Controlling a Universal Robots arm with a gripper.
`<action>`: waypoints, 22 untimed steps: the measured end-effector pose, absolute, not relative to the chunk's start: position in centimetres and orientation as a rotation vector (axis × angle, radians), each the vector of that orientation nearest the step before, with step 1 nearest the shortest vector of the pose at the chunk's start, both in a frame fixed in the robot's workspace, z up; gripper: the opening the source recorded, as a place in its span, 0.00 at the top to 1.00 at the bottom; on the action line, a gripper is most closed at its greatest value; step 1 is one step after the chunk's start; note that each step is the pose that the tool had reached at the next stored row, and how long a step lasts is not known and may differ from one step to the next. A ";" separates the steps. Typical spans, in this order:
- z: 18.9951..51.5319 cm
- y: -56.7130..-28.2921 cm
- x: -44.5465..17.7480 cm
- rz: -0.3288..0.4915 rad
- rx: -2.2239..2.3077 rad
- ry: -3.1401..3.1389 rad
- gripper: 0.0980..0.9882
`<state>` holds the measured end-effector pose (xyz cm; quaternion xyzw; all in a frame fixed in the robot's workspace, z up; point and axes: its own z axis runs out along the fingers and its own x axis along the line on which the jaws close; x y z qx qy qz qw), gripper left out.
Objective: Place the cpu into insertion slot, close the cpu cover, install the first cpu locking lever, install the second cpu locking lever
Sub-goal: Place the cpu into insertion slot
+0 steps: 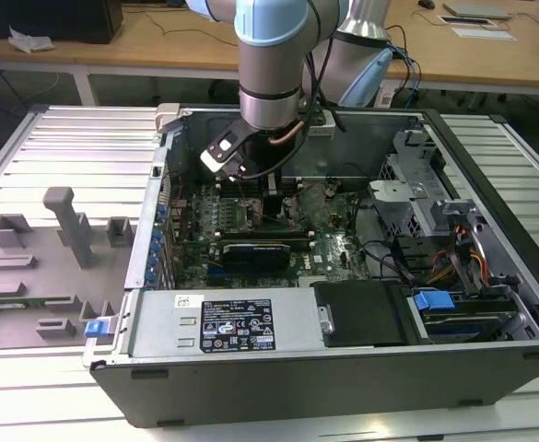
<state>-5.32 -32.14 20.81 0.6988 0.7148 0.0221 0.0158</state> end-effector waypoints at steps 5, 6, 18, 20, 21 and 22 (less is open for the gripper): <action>20.5 -32.1 -5.3 0.063 2.171 2.221 0.51; 20.5 -32.1 -5.3 0.063 2.173 2.219 0.51; 20.2 -31.6 -5.2 0.063 2.187 2.205 0.51; 20.2 -31.6 -5.1 0.063 2.187 2.205 0.51; 20.2 -31.6 -5.1 0.063 2.187 2.205 0.51; 20.1 -31.6 -5.1 0.063 2.187 2.204 0.51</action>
